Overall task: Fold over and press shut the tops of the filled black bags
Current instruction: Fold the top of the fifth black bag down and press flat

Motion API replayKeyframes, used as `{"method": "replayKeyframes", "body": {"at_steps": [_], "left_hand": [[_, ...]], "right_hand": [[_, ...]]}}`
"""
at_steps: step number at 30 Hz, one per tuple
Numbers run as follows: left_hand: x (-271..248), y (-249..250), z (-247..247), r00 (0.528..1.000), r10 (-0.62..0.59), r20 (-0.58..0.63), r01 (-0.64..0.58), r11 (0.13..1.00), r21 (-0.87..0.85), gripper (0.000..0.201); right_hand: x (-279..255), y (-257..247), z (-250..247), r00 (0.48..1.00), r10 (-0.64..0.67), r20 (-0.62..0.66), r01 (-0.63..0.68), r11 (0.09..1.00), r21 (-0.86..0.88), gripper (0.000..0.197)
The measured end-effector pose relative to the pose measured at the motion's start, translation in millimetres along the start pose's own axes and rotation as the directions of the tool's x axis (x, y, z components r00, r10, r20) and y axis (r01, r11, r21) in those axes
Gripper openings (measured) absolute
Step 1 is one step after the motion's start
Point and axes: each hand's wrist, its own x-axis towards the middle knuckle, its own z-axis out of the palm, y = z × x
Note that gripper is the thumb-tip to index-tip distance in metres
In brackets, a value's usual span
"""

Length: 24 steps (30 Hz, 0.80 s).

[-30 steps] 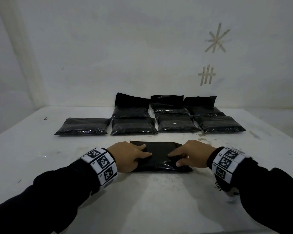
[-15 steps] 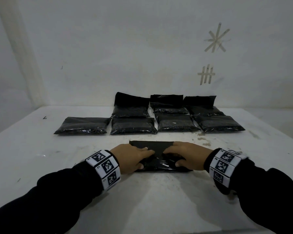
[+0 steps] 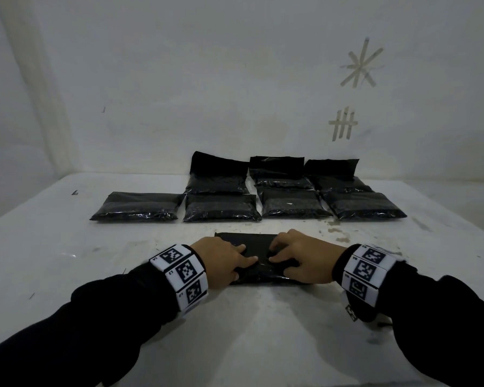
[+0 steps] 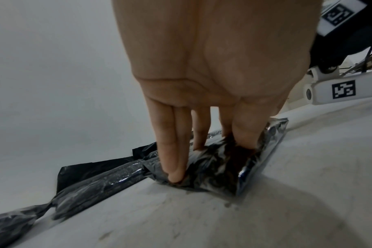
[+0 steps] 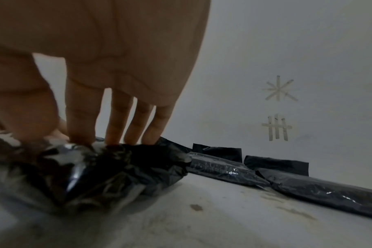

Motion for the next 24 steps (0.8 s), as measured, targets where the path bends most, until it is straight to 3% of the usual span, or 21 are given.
{"method": "replayKeyframes", "body": {"at_steps": [17, 21, 24], "left_hand": [[-1.9, -17.8, -2.2, 0.995, 0.043, -0.092, -0.057, 0.986, -0.158, 0.055], [-7.5, -36.8, -6.8, 0.985, -0.048, -0.168, -0.009, 0.945, -0.328, 0.054], [-17.3, -61.3, -11.7, 0.976, -0.191, -0.106, 0.130, 0.897, -0.422, 0.053]], "right_hand": [[11.2, -11.7, -4.8, 0.998, 0.055, 0.032, -0.058, 0.996, 0.069, 0.042], [17.4, -14.8, -9.2, 0.998, 0.045, 0.032, -0.048, 0.996, 0.074, 0.041], [26.5, -18.6, -11.9, 0.998, 0.044, 0.034, -0.046, 0.997, 0.069, 0.041]]}}
